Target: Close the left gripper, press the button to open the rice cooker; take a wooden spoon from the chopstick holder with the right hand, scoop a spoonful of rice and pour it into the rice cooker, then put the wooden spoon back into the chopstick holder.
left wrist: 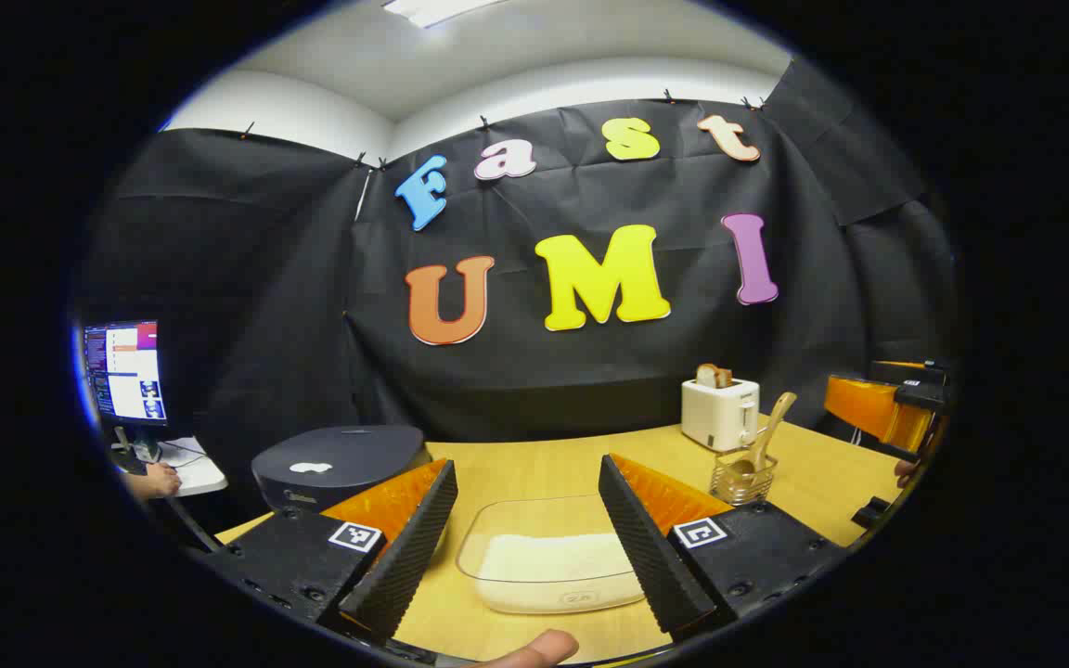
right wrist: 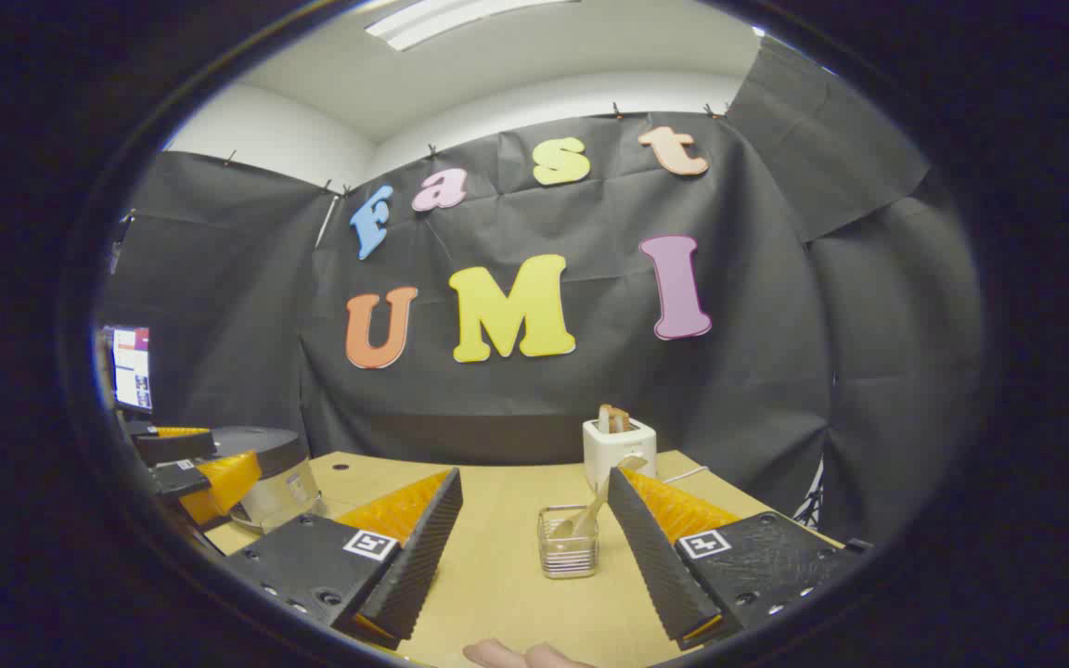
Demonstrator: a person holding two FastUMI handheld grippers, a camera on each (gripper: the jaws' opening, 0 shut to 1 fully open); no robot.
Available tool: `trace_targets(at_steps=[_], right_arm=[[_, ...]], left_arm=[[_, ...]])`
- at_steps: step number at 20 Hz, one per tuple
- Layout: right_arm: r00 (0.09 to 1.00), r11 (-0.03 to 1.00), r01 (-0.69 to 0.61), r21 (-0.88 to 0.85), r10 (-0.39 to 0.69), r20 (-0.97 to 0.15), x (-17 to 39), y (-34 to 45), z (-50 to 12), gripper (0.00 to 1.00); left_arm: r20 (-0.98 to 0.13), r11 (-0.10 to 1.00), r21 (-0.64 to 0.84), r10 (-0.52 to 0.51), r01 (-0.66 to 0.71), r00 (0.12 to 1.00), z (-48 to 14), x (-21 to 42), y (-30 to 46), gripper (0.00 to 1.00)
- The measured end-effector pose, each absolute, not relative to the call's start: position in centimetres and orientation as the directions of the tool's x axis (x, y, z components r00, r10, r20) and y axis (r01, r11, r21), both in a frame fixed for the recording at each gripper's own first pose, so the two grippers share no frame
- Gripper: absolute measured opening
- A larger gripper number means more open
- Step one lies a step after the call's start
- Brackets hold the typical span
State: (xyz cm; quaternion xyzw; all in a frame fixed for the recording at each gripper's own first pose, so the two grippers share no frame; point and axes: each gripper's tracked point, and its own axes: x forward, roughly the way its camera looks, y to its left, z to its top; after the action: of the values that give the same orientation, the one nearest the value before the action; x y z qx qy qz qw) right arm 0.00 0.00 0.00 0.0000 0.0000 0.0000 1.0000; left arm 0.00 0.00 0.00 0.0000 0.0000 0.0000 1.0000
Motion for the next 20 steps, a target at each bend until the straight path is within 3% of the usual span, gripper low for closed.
trace_targets(at_steps=[7, 12, 20], right_arm=[[1.0, 0.996, 0.0, -0.09, 0.001, 0.014, -0.6, 1.2, -0.6, 0.95], [1.0, 0.998, -0.017, -0.058, 0.016, -0.02, -0.5, 0.7, -1.1, 0.96], [0.999, 0.995, -0.038, -0.09, 0.035, -0.034, -0.2, 1.4, -1.8, 0.96]], left_arm=[[-0.055, 0.999, -0.018, 0.048, -0.049, 0.997, -1.7, 0.7, 4.0, 0.98], [-0.049, 0.998, 0.004, 0.058, -0.058, 0.997, -1.2, 0.6, 4.5, 0.98], [-0.056, 0.997, 0.028, 0.075, -0.074, 0.996, -0.7, 0.2, 6.4, 0.84]])
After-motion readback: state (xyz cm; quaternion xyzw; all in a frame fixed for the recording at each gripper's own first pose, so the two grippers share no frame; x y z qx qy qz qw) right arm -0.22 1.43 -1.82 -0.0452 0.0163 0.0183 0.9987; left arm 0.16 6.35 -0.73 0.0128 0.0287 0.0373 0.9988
